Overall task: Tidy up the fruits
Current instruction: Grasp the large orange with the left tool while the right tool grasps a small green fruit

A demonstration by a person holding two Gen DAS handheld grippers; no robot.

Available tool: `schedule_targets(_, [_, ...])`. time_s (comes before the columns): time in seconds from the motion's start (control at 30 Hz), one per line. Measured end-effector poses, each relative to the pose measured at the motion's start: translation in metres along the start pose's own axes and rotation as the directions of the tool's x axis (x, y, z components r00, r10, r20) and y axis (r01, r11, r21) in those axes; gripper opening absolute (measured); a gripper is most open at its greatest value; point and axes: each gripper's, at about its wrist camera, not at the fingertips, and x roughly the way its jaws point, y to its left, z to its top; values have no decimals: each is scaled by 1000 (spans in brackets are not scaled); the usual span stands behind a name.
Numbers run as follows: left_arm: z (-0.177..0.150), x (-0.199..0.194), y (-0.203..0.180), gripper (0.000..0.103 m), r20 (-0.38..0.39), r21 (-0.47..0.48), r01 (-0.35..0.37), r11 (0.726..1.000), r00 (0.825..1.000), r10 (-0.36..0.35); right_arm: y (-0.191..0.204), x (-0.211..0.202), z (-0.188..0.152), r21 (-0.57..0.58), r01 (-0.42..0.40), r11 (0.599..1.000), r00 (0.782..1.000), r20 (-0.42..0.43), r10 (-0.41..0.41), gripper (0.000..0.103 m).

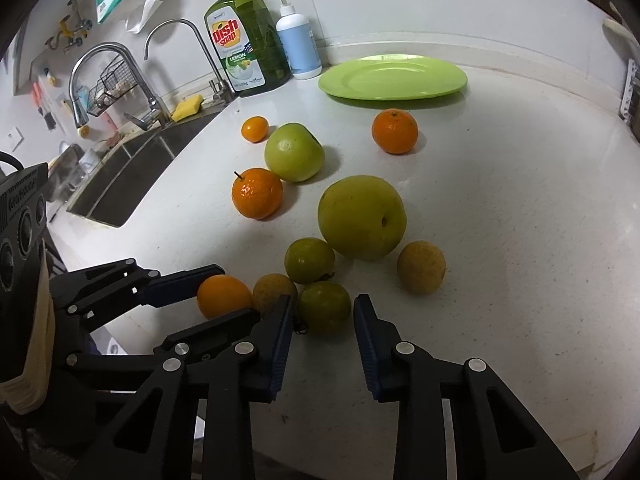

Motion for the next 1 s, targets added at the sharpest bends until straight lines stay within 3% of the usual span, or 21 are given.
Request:
schedule_targets(0.6, [3,-26,0,38,67,-55,-46,997,996,50,6,-17,-6,-38,17,999,999,47,-15,29])
schedule_targets(1.0, [36,-55,9,38,159,-31,-38,999,986,43,15,-45,13,-22,47,999,988,145,-44,29])
